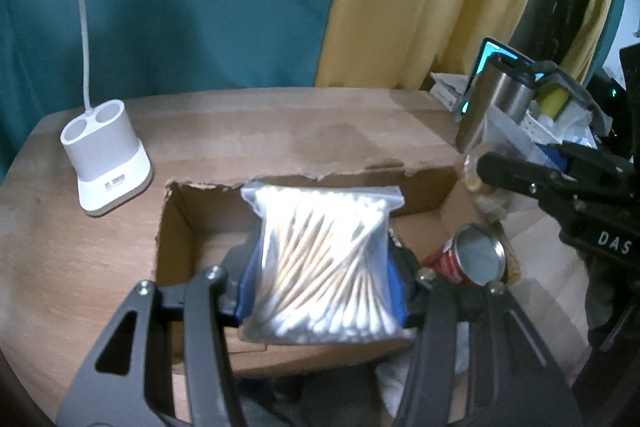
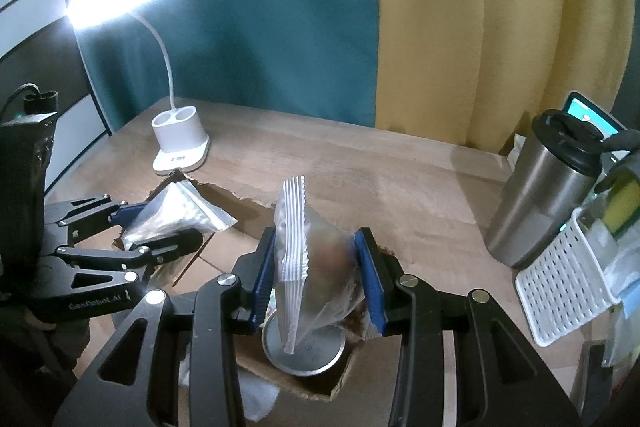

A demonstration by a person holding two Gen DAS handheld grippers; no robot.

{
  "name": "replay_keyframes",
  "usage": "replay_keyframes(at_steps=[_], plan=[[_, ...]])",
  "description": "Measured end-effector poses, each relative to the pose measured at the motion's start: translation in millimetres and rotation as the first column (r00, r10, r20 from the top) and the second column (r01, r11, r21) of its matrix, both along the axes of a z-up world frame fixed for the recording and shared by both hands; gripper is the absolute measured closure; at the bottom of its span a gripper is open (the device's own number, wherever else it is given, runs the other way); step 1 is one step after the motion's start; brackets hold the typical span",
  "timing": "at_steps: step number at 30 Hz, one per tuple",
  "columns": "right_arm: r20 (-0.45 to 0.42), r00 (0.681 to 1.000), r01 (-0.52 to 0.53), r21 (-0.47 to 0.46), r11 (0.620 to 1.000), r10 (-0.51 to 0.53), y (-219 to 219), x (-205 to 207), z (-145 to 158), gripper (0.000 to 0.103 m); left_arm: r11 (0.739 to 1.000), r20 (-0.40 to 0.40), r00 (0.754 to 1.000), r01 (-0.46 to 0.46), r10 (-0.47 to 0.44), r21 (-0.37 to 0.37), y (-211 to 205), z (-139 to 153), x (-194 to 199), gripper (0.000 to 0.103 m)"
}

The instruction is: Organize objects

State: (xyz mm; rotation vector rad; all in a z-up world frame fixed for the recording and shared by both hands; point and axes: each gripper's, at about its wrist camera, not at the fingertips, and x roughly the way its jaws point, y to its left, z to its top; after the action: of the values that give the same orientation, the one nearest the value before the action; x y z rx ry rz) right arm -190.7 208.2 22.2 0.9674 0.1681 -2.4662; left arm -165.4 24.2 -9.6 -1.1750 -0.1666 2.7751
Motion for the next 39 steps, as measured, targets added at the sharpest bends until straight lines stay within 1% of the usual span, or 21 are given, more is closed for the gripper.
replay_keyframes(at_steps=[9, 13, 18, 20, 25, 28, 32, 35, 39], plan=[[0.023, 0.999, -0.033, 0.005, 0.999, 0.033, -3.3, -11.9, -16.2, 0.062, 1.000, 0.048, 0.998, -0.029, 0.029, 0.004, -2.7, -17.6, -14.0, 0.051], [0.020, 0.999, -0.049, 0.014, 0.999, 0.049, -8.2, -14.6, -17.6, 0.062, 1.000, 0.070, 0.997, -0.028, 0.028, 0.008, -1.9, -24.1, -19.1, 0.051], [0.009, 0.996, -0.086, 0.048, 0.995, 0.085, -15.2, -13.5, -18.6, 0.059, 1.000, 0.089, 0.996, -0.029, 0.028, 0.011, 0.7, -29.2, -21.8, 0.051], [0.006, 0.996, -0.085, 0.040, 0.996, 0.085, -14.6, -14.1, -18.8, 0.059, 0.999, 0.095, 0.995, -0.032, 0.031, 0.011, 0.5, -30.7, -22.9, 0.051], [-0.012, 0.999, -0.034, -0.006, 0.999, 0.034, -6.6, -17.8, -13.7, 0.062, 0.999, 0.092, 0.995, -0.032, 0.031, 0.009, 1.4, -29.4, -22.4, 0.051], [-0.013, 0.999, -0.031, -0.016, 0.999, 0.031, -7.1, -21.8, -12.9, 0.062, 0.999, 0.092, 0.995, -0.035, 0.034, 0.010, 0.4, -29.2, -22.8, 0.051], [0.008, 0.999, -0.046, -0.046, 0.998, 0.046, -11.0, -23.7, -18.7, 0.061, 0.999, 0.098, 0.994, -0.045, 0.044, 0.007, -0.9, -30.6, -24.3, 0.050], [0.025, 0.998, -0.049, -0.051, 0.997, 0.051, -13.9, -23.0, -23.2, 0.061, 0.999, 0.108, 0.993, -0.050, 0.049, 0.007, -1.9, -32.8, -25.8, 0.050], [0.071, 0.997, -0.020, -0.060, 0.998, 0.024, -11.6, -21.1, -31.3, 0.061, 0.999, 0.116, 0.992, -0.045, 0.044, 0.011, -0.8, -34.6, -27.3, 0.050]])
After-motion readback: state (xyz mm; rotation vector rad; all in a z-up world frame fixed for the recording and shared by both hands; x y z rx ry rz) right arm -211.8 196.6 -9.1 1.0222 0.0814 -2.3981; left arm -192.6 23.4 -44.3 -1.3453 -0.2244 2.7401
